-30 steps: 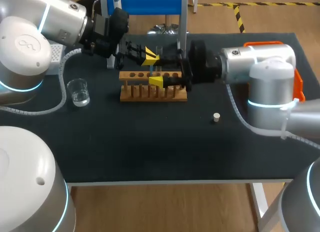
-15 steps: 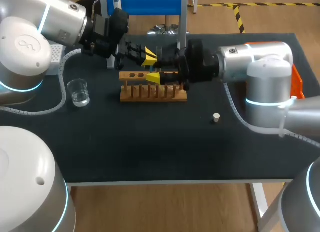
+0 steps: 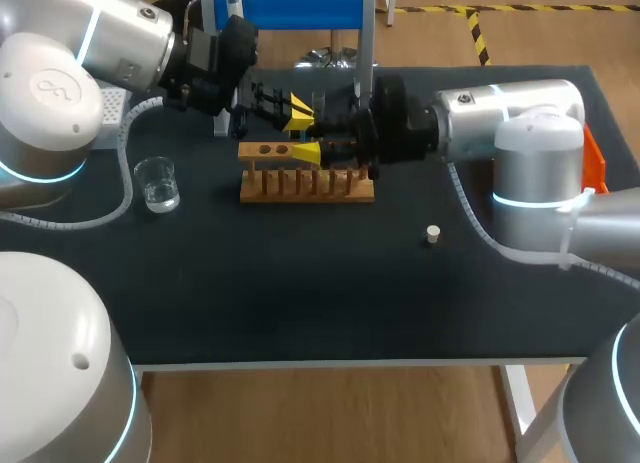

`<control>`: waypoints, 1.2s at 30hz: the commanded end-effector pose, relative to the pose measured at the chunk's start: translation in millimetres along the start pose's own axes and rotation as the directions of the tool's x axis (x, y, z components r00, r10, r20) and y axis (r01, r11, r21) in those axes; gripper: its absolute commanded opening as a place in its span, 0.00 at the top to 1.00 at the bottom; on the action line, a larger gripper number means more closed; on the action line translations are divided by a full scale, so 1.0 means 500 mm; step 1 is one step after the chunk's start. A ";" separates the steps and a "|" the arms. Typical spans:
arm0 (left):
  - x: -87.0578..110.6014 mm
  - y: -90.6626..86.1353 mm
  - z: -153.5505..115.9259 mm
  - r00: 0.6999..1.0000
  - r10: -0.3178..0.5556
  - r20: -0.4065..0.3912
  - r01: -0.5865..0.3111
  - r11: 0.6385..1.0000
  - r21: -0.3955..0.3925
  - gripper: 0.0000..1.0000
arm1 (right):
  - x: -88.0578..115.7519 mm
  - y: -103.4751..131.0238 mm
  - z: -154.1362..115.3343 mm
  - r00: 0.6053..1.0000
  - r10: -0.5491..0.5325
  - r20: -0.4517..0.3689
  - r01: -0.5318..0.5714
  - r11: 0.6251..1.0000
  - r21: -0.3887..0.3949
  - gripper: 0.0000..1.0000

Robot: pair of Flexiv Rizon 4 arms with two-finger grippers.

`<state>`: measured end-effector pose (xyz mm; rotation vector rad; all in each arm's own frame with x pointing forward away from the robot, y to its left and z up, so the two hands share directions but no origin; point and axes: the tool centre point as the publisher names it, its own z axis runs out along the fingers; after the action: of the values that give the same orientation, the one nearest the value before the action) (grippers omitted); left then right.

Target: Invert the test tube, pick up the pipette, mount the tip to pipette, aspirate from beaker and dispense into the tube, eject the tip, return the pipette, and cap with the stopper.

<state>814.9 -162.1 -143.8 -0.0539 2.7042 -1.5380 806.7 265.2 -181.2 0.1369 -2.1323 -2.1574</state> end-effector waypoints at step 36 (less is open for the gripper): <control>-0.001 -0.001 -0.002 1.000 -0.001 -0.002 0.001 1.000 -0.004 0.00 | 0.007 -0.015 -0.033 1.000 -0.010 -0.018 0.011 1.000 0.022 1.00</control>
<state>814.5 -161.6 -143.5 -0.0538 2.7046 -1.5371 806.7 260.3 -188.3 0.1628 -2.1521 -2.1334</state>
